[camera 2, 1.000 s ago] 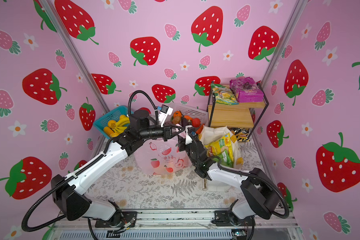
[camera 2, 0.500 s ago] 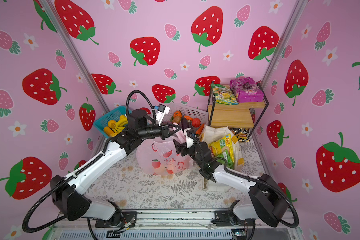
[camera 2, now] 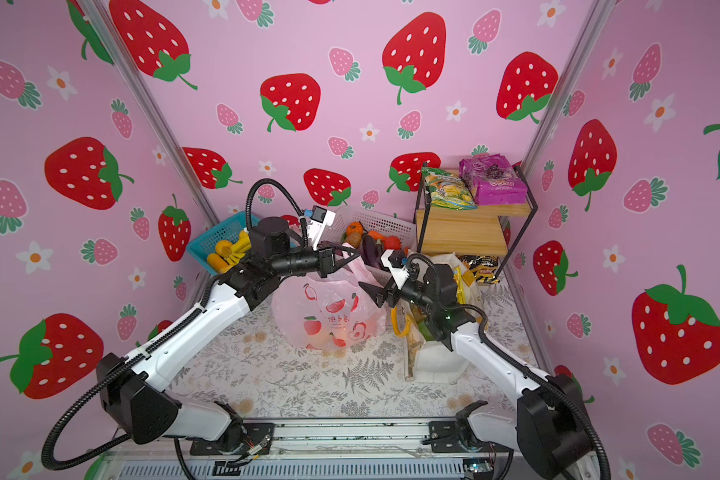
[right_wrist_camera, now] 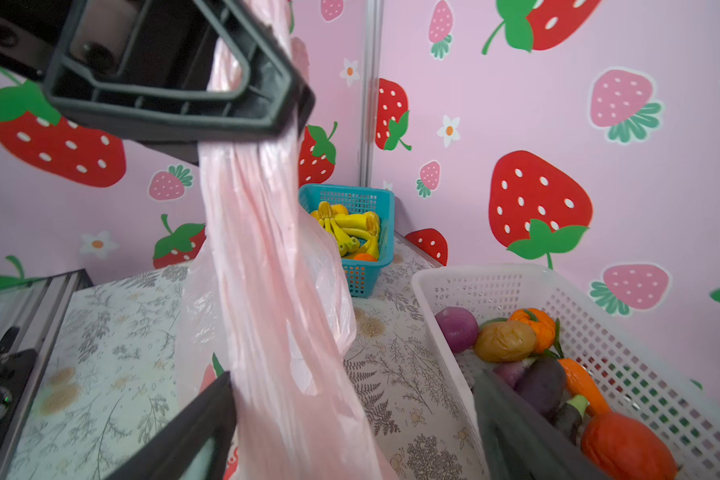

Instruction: Place the mixed food into the grocery bags and tie them

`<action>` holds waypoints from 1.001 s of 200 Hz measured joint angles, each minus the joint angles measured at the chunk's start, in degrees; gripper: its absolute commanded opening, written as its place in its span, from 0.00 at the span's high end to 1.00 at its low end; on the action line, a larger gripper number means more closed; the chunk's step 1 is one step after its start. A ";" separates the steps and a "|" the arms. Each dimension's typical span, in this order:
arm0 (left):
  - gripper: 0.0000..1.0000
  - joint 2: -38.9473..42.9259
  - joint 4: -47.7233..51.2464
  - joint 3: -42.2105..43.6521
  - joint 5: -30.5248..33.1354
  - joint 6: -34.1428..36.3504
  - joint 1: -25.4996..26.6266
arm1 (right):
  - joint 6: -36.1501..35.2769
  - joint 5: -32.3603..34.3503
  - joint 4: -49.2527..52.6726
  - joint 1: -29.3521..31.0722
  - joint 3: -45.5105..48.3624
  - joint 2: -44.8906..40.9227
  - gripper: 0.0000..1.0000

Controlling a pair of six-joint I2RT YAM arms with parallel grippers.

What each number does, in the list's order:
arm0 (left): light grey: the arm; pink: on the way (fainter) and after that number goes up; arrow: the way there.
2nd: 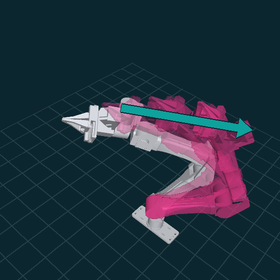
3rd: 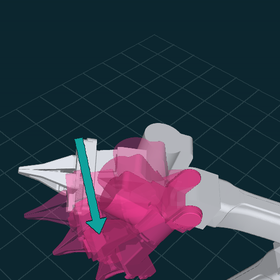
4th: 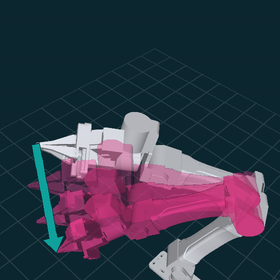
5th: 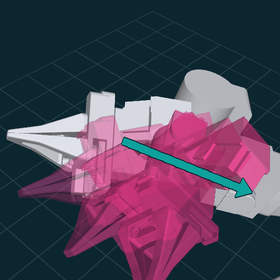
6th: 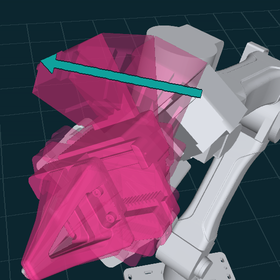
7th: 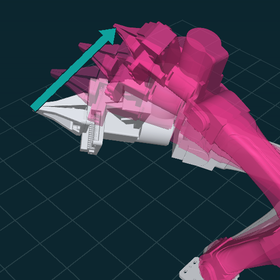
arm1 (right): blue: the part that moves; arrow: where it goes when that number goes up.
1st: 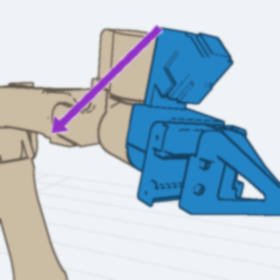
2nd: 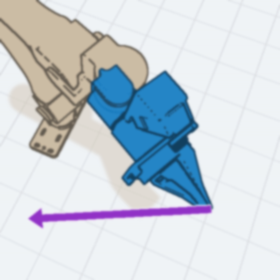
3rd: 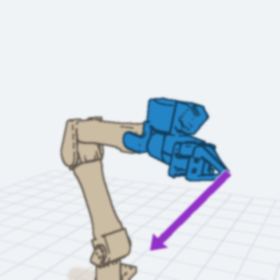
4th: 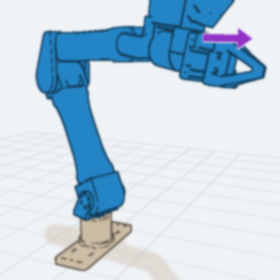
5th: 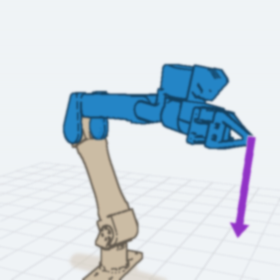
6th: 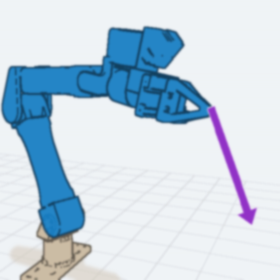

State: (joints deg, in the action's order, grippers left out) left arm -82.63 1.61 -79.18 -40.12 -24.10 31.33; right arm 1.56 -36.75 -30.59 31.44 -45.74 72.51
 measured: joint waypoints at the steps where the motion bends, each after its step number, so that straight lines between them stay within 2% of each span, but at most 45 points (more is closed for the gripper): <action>1: 1.00 0.00 -0.02 0.00 -0.02 0.00 0.00 | -0.04 -0.28 0.07 -0.09 -0.24 0.31 0.20; 11: 1.00 0.00 -0.11 0.00 -0.15 -0.02 0.00 | -0.37 -2.97 -0.11 -0.35 -1.84 2.29 0.28; 36: 1.00 0.00 -0.11 0.00 -0.55 -0.07 0.00 | 0.55 -8.26 -1.44 -0.48 -3.26 5.77 0.55; 75: 1.00 0.00 -0.11 0.00 -0.61 -0.02 -0.04 | 1.90 -11.52 -2.99 -0.61 -3.54 7.91 0.91; 80: 0.93 0.00 -0.09 0.00 -0.61 0.04 -0.11 | 1.81 -11.69 -3.41 -0.72 -3.52 7.91 0.94; 93: 0.74 0.00 -0.11 0.00 -0.59 0.46 -0.20 | 2.45 -11.58 -4.13 -0.87 -3.48 7.98 0.95; 108: 0.58 0.22 0.26 0.00 -0.24 1.22 -0.26 | 3.41 -11.02 -4.76 -1.11 -3.26 7.98 0.96; 130: 0.47 2.32 1.70 0.94 2.29 3.26 -0.44 | 4.90 -9.81 -5.42 -1.36 -2.49 7.98 0.96; 146: 0.39 7.10 2.54 4.20 6.05 5.29 -0.48 | 6.19 -9.05 -5.53 -1.46 -2.01 7.96 0.96; 177: 0.27 22.71 0.92 17.00 18.86 7.89 -0.48 | 8.35 -7.06 -5.31 -1.51 -1.42 7.41 0.96; 200: 0.20 32.81 0.28 25.49 32.83 9.99 -0.48 | 9.86 -5.51 -5.31 -1.55 -1.42 6.84 0.97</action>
State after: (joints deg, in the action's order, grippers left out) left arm -49.82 1.89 -53.69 -7.29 -14.11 30.85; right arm 11.42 -42.26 -35.90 29.89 -47.16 79.35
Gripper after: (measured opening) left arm 0.772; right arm 0.045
